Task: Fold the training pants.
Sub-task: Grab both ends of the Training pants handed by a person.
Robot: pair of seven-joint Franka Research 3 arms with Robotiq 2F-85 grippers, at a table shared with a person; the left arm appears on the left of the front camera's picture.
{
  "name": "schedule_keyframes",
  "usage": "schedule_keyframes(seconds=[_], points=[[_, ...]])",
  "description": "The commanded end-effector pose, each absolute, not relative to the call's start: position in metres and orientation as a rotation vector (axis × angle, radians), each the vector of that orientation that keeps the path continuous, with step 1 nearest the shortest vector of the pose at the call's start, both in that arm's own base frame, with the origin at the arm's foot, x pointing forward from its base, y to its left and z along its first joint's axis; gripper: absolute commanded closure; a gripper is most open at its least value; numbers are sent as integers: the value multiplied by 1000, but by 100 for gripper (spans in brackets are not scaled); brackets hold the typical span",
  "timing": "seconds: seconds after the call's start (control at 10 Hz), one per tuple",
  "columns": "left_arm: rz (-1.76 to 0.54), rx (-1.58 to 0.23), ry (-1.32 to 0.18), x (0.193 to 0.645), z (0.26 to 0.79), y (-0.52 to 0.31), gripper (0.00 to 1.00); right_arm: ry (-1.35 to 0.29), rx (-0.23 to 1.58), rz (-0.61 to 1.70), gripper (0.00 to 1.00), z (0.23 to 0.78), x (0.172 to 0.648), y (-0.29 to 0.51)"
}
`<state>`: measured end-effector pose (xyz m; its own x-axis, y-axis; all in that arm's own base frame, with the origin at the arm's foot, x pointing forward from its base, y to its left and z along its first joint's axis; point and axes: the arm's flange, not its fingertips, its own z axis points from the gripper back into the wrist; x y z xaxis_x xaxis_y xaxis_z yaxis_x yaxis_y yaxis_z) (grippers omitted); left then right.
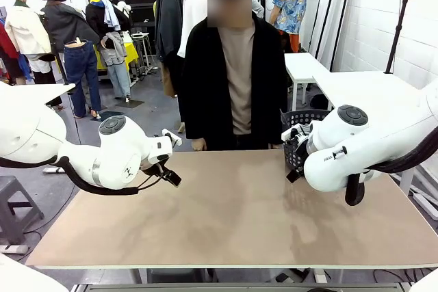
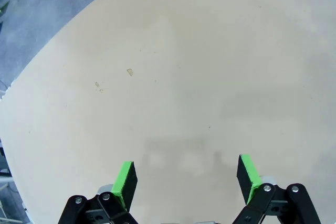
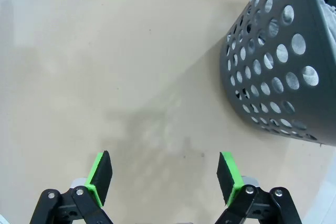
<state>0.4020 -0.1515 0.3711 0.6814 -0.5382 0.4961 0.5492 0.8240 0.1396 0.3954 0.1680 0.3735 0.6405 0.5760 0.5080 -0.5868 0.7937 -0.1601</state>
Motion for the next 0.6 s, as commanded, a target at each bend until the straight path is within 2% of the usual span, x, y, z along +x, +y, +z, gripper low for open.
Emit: schedule_keyframes(seconds=[0.0, 0.5], points=[[-610, -21, -550, 402, 371, -151, 0, -572, 20, 663, 0, 373, 395, 168], [-612, -39, -580, 389, 413, -150, 0, -577, 70, 696, 0, 412, 387, 163]])
